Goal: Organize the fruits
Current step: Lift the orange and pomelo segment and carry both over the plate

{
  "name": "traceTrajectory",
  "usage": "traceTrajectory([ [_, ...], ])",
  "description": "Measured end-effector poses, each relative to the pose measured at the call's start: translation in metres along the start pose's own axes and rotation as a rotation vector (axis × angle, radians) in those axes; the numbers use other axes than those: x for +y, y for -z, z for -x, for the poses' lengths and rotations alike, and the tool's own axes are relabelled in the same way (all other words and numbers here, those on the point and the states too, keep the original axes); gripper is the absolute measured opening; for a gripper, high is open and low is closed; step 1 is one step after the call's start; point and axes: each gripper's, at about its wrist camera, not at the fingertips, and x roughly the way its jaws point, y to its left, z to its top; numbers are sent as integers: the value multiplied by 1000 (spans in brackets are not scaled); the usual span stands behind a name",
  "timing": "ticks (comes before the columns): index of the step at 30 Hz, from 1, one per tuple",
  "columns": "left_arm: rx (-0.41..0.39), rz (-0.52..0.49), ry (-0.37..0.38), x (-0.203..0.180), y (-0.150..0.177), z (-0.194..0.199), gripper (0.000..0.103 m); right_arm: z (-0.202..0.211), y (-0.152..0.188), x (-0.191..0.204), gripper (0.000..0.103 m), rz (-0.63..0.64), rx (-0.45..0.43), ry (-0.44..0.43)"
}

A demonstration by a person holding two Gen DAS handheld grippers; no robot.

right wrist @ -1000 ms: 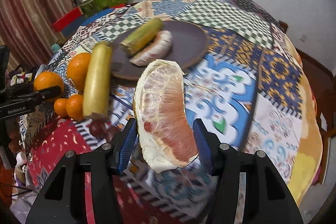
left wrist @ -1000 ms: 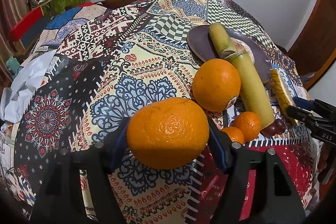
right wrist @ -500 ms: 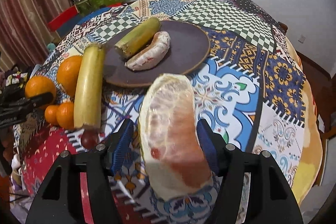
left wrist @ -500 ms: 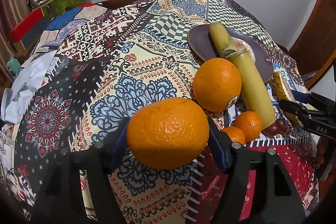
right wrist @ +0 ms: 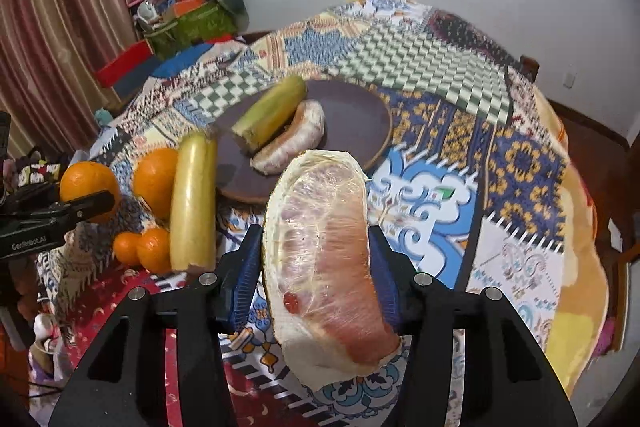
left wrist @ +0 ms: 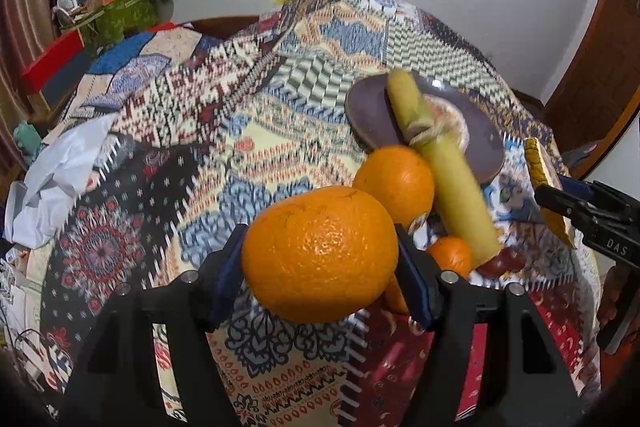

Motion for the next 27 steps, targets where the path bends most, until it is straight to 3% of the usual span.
traceTrajectory([
  [14, -121, -50, 13, -21, -60, 12, 68, 29, -37, -2, 48, -25, -150, -11],
  [27, -118, -78, 21, -29, -102, -24, 68, 13, -77, -9, 48, -23, -218, -11],
])
